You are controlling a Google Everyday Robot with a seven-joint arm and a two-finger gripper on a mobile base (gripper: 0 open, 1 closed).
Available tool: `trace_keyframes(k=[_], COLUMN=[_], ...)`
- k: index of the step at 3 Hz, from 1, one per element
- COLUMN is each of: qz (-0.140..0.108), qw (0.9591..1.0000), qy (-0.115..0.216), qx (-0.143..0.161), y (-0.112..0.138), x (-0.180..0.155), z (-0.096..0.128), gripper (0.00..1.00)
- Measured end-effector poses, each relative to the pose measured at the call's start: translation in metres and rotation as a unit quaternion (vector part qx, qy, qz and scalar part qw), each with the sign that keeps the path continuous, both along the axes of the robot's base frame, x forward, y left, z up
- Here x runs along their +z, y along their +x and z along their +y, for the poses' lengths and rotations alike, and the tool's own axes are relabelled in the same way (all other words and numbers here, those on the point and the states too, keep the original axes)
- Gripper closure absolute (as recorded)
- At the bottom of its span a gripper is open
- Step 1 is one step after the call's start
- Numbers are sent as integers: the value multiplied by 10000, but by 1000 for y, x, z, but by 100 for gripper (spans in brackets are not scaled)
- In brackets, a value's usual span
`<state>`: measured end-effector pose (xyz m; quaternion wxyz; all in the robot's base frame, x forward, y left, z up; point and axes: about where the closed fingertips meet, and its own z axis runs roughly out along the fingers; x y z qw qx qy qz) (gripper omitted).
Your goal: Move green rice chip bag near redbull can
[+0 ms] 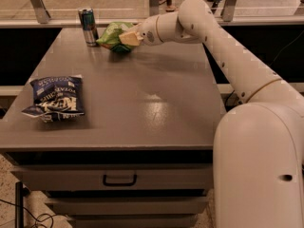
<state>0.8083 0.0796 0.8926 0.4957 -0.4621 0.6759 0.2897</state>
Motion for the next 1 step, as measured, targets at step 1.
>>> trace_keyframes(k=[1], qz=[9], qw=[10000], qy=[-16], qx=[28], y=[-1], x=[-2], z=[3], gripper=[73])
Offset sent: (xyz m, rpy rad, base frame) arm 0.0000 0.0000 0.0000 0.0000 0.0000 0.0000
